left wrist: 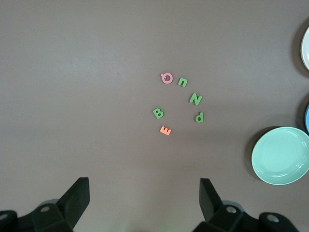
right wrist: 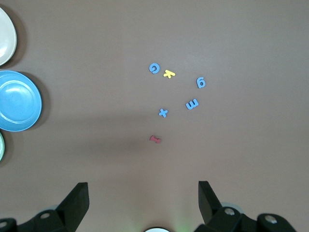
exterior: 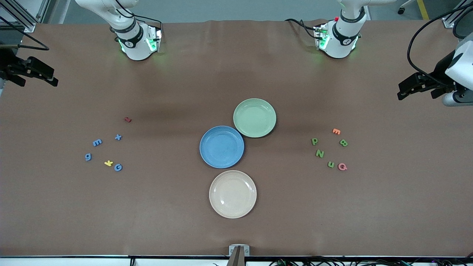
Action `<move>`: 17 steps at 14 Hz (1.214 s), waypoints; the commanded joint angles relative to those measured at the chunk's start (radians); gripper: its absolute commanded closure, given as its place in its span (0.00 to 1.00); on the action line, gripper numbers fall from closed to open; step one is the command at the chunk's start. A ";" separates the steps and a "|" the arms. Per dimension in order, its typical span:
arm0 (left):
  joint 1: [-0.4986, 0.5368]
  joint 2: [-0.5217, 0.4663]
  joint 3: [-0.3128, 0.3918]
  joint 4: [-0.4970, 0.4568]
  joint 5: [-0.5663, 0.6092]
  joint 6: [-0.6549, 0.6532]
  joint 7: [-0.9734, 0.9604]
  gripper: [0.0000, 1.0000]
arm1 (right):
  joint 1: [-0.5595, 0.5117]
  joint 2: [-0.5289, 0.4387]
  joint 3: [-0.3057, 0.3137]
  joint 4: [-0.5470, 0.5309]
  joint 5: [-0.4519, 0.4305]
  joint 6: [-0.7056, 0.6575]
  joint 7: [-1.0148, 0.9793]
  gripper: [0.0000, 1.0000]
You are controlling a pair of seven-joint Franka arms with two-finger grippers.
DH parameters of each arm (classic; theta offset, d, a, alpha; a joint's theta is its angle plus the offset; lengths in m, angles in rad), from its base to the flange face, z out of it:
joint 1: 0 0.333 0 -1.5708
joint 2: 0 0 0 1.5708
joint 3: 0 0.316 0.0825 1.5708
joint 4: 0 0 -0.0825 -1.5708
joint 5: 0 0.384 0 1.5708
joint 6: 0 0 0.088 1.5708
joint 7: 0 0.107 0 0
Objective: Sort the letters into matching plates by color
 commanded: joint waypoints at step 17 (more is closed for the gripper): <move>0.010 0.116 -0.005 -0.491 0.003 0.443 0.008 0.00 | -0.021 -0.044 0.010 -0.054 -0.007 0.037 -0.006 0.00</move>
